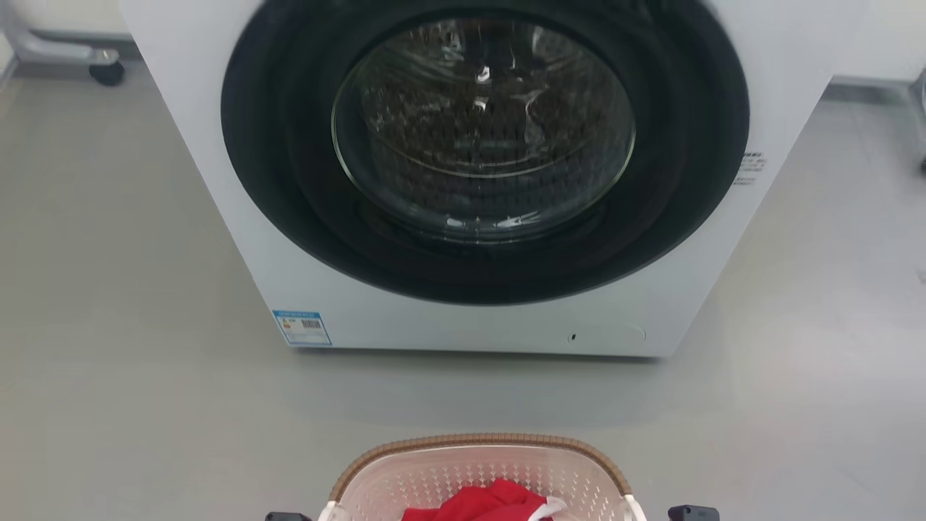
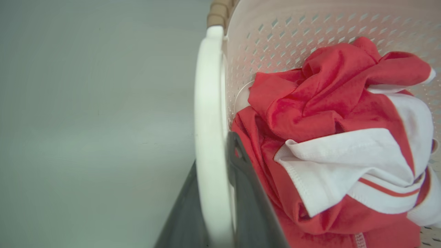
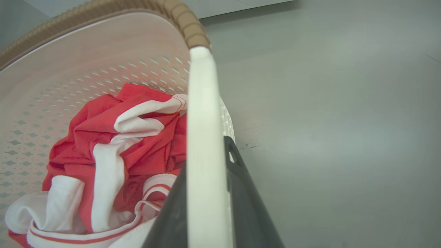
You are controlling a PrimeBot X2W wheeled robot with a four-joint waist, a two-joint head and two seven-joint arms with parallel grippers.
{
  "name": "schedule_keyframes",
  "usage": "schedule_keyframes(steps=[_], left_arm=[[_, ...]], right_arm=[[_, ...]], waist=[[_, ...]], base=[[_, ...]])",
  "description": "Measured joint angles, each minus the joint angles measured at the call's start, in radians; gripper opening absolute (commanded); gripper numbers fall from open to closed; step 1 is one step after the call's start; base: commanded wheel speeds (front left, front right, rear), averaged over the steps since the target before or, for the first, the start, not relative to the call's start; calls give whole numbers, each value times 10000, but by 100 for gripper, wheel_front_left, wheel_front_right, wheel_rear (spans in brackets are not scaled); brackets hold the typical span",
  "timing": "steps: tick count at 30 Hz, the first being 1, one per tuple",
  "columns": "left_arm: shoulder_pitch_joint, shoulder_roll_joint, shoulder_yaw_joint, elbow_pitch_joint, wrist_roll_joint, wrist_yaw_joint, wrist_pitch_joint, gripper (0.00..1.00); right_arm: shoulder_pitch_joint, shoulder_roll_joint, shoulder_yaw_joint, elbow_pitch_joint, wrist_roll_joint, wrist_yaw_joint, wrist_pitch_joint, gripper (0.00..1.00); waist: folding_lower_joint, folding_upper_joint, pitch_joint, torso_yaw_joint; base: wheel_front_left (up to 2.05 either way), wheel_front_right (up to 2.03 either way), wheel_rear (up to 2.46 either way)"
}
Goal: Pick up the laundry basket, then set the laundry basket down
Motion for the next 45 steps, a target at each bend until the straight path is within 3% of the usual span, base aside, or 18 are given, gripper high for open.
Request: schedule_keyframes(steps=[12, 45], left_arm=[[145, 21, -178, 6, -128, 100, 201, 0], [143, 52, -483, 6, -462, 261, 293, 0]], right_arm=[[136, -36, 445, -2, 727, -2, 77, 0], [-134, -44, 1540, 336, 2105, -2, -188, 0]], waist=[[1, 1, -902, -68], [3, 2, -950, -140]], base=[[0, 0, 0], [0, 0, 0]])
